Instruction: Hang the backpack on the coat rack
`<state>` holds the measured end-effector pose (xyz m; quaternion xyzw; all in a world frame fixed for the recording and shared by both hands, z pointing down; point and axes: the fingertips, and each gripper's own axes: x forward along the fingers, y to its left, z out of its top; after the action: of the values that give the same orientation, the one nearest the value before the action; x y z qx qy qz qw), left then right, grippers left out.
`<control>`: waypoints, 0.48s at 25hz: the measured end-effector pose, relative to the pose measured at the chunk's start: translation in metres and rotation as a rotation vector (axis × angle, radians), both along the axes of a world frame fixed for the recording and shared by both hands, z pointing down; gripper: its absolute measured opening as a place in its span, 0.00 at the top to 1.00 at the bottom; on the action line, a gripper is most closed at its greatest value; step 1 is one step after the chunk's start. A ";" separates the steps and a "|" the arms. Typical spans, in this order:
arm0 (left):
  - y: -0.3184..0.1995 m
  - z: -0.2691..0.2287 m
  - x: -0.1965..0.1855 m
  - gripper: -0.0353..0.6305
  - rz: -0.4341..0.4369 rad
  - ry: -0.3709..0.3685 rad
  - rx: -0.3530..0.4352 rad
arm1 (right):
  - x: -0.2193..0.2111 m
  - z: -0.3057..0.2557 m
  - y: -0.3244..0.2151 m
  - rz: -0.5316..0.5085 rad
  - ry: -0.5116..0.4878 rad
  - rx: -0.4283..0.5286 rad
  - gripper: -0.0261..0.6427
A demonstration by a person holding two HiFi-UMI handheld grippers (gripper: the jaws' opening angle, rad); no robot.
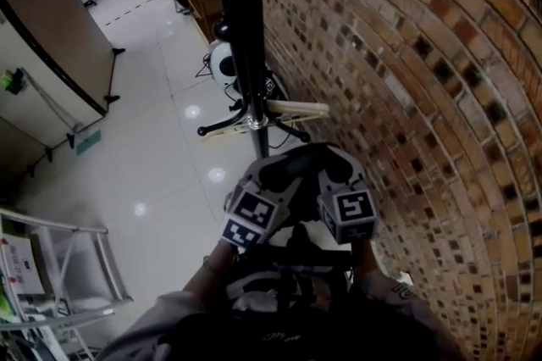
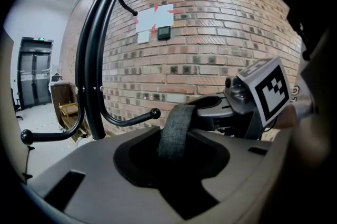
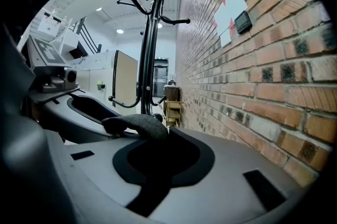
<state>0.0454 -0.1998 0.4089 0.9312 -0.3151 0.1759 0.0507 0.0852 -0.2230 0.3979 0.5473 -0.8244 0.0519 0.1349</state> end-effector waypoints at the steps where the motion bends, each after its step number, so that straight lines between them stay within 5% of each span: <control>1: -0.002 0.001 0.000 0.74 -0.013 0.002 -0.007 | 0.000 0.000 -0.003 -0.016 0.006 -0.001 0.90; 12: -0.024 -0.008 -0.002 0.74 -0.150 0.041 -0.016 | -0.008 -0.011 -0.031 -0.183 0.062 0.031 0.90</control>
<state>0.0433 -0.2237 0.4008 0.9080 -0.3815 0.1549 0.0779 0.0776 -0.2536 0.3870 0.4731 -0.8670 0.0097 0.1560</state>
